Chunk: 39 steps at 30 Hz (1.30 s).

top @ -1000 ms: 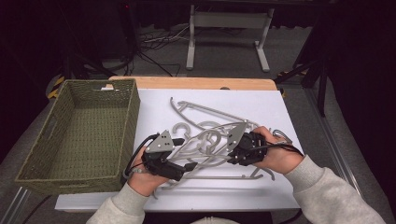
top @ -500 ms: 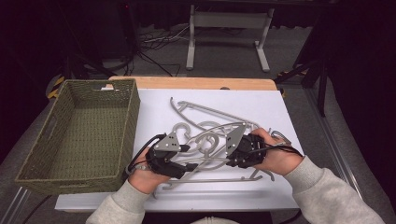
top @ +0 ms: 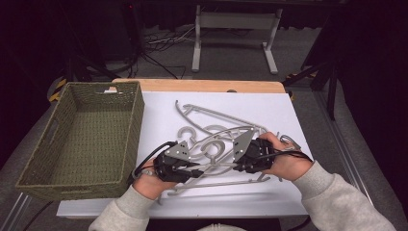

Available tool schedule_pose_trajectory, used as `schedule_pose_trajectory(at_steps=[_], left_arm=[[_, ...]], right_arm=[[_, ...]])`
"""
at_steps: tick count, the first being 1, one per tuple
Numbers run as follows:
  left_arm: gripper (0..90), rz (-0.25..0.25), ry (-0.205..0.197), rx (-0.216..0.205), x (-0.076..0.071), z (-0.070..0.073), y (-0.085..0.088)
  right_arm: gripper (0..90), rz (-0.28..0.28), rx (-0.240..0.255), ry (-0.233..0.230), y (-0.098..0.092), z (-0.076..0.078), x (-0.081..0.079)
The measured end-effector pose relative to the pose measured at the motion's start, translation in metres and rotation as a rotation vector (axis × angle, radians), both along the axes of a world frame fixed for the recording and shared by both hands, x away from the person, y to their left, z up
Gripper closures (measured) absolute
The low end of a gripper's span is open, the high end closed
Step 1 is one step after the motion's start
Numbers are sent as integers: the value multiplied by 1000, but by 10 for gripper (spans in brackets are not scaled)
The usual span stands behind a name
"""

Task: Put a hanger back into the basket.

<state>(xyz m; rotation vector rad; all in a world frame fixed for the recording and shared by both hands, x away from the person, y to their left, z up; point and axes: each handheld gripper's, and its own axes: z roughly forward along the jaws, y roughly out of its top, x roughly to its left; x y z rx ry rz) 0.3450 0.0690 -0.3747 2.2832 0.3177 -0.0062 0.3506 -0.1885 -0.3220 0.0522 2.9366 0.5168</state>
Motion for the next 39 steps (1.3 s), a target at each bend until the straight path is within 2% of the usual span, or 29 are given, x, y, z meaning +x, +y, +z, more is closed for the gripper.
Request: schedule_pose_trajectory(at_steps=[7, 11, 13, 17, 18, 19, 21, 24, 28, 30, 31, 32, 34, 37, 39], left_arm=[[793, -37, -12, 4, -6, 5, -2], [795, -37, -22, 3, -9, 9, -2], [796, -26, -31, 10, -9, 11, -1], [796, 1, -33, 5, -9, 17, 1], [795, 1, -33, 5, -9, 17, 1], [795, 4, -34, 2, -8, 19, 1], [795, 18, -38, 0, -8, 25, 2], [795, 45, -41, -2, -7, 34, 3], [795, 68, -55, -5, -6, 45, 8], [795, 85, -66, -6, -6, 52, 10], [795, 85, -66, -6, -6, 52, 10], [795, 94, -69, -10, -5, 55, 12], [795, 111, -73, -24, -4, 63, 15], [795, 121, -79, -36, -3, 72, 18], [795, 129, -81, -44, -2, 78, 20]], right_arm=[[777, 7, 21, -9, -5, 1, 2], [733, 1, 72, 32, -10, 3, 4], [649, -21, 145, 52, -15, 8, 4], [465, -73, 303, 46, -33, 19, 3], [465, -73, 303, 46, -33, 19, 3], [433, -83, 327, 43, -36, 20, 2], [323, -133, 398, 37, -48, 21, 1], [262, -176, 486, 39, -63, 23, 1], [90, -223, 659, 20, -86, 27, -4], [88, -243, 727, 4, -98, 29, -8], [88, -243, 727, 4, -98, 29, -8], [72, -249, 767, 6, -104, 29, -9], [40, -270, 820, -20, -115, 28, -12], [22, -291, 850, -32, -123, 23, -13], [12, -303, 891, -37, -129, 18, -14]])
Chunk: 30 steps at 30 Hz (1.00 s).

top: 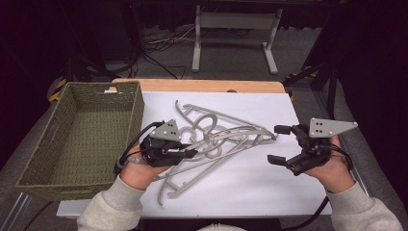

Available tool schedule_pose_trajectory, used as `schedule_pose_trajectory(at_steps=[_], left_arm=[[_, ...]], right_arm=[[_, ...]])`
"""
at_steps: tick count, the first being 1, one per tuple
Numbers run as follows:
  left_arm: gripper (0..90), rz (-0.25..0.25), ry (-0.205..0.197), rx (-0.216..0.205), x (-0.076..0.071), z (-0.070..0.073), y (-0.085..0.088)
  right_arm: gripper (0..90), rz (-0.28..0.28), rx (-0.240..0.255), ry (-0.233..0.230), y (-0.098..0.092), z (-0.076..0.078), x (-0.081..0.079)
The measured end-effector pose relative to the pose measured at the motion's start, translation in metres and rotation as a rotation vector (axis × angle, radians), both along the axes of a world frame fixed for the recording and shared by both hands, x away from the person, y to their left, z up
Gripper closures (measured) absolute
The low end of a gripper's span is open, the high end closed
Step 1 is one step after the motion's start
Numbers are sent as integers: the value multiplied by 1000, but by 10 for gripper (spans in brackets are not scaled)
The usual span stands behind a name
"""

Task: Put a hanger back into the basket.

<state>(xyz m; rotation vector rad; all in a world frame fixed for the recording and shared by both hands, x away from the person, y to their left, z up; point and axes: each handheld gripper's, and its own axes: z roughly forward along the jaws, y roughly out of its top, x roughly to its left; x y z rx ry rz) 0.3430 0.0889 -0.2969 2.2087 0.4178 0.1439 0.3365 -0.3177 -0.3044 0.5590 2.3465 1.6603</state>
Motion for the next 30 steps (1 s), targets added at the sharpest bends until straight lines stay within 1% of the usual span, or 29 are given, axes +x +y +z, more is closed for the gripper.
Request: schedule_pose_trajectory(at_steps=[3, 4, 5, 8, 11, 13, 16, 20, 21, 23, 24, 25, 26, 27, 29, 30], left_arm=[[795, 10, -6, -6, 2, 6, 2], [794, 12, -9, -5, 3, 8, 3], [794, 18, -7, -12, 4, 10, 4], [794, 25, -5, -28, 6, 14, 7], [794, 45, -12, -45, 7, 19, 12], [794, 60, -14, -50, 7, 23, 16], [794, 93, -28, -57, 7, 30, 25], [794, 138, -45, -61, 7, 36, 38], [794, 138, -45, -61, 7, 36, 38], [794, 169, -52, -69, 8, 39, 50], [794, 176, -52, -70, 8, 40, 53], [794, 176, -52, -70, 8, 40, 53], [794, 188, -55, -75, 9, 42, 59], [794, 199, -58, -76, 9, 43, 62], [794, 213, -64, -78, 9, 45, 68], [794, 230, -67, -79, 9, 47, 73]], right_arm=[[1, -26, 35, -20, -5, -6, 0], [1, -32, 37, -24, -6, -8, 0], [1, -55, 39, -36, -8, -11, 0], [1, -88, 63, -50, -10, -18, -1], [1, -96, 87, -50, -11, -25, -1], [2, -105, 81, -51, -11, -30, 0], [1, -116, 87, -49, -12, -37, 1], [1, -137, 65, -51, -12, -47, 4], [1, -139, 70, -47, -12, -50, 5], [1, -140, 74, -44, -11, -54, 6], [1, -151, 64, -48, -10, -56, 6], [1, -151, 64, -48, -10, -56, 6], [1, -155, 63, -46, -10, -58, 6], [1, -158, 67, -38, -8, -61, 6], [0, -174, 73, -35, -7, -65, 6], [0, -179, 76, -31, -7, -67, 6]])
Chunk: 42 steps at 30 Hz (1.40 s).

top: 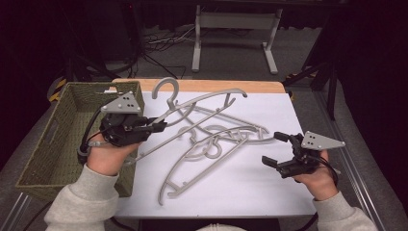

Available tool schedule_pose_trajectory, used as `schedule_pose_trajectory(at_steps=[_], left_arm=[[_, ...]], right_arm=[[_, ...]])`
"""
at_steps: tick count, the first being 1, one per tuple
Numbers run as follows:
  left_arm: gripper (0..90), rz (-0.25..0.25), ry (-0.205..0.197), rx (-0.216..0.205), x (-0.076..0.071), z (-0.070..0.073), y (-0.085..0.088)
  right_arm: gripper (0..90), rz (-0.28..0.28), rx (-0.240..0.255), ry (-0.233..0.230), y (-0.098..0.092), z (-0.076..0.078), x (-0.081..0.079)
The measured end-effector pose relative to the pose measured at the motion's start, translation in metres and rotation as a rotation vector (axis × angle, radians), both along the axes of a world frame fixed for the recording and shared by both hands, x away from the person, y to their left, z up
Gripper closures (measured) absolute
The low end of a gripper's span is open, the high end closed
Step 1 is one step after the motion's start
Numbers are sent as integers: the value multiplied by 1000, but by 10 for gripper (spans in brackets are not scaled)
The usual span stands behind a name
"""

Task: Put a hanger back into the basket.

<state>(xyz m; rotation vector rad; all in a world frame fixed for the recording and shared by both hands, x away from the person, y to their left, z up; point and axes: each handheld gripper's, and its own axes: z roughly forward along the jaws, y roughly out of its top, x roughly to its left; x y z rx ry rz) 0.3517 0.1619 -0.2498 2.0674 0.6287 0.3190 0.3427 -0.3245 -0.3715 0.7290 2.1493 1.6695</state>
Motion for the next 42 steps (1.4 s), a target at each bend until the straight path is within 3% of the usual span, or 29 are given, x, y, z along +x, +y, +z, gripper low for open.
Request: schedule_pose_trajectory(at_steps=[4, 16, 18, 21, 23, 25, 30, 42], left_arm=[[794, 46, -12, -7, 2, 4, 16], [794, 147, -14, -21, 10, 1, 55], [794, 158, -15, -25, 12, 0, 61], [794, 170, -10, -27, 12, -1, 66], [794, 174, -13, -28, 12, -1, 67], [794, 181, -12, -28, 12, -1, 71], [794, 221, -15, -25, 12, -2, 82], [794, 294, -19, -14, 13, -15, 123]], right_arm=[[0, -31, 24, 4, 1, -11, 0], [0, -135, 16, -14, 2, -27, 1], [0, -144, 14, 17, 4, -30, 2], [0, -131, -24, 53, 7, -36, 2], [0, -137, -27, 55, 7, -37, 1], [0, -151, -43, 27, 7, -39, -1], [0, -177, -28, 47, 6, -43, -1], [0, -147, -40, 29, 5, -47, -2]])
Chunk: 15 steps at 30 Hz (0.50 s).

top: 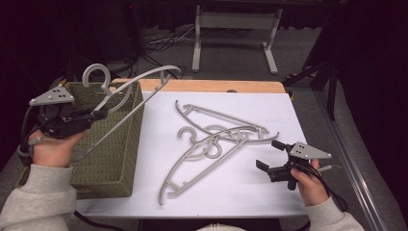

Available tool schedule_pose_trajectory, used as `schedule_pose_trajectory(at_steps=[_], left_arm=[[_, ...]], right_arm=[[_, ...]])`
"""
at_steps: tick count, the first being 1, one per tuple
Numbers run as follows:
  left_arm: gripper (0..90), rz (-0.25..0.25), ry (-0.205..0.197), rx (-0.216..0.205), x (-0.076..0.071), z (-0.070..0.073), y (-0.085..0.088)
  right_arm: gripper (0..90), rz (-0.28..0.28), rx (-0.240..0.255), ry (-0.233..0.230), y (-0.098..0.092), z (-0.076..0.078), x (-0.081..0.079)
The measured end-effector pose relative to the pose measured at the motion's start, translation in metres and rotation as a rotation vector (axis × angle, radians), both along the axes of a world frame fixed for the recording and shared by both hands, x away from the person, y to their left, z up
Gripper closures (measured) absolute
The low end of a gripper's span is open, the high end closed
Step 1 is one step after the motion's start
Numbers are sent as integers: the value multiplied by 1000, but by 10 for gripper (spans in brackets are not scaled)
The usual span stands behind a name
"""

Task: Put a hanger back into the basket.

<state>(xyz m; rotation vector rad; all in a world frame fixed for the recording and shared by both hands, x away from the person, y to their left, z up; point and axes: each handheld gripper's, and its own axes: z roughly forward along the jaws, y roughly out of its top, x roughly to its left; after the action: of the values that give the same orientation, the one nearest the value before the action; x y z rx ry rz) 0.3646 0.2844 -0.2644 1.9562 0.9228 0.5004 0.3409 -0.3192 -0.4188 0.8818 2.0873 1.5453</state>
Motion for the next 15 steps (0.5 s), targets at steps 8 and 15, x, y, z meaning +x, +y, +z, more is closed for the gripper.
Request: schedule_pose_trajectory(at_steps=[8, 15], left_arm=[[793, 67, 16, 4, 1, -13, 27], [793, 100, 18, 9, 2, -19, 37]], right_arm=[[0, 10, 0, 2, 1, -2, 1], [0, 24, 1, 4, 2, -4, 1]])
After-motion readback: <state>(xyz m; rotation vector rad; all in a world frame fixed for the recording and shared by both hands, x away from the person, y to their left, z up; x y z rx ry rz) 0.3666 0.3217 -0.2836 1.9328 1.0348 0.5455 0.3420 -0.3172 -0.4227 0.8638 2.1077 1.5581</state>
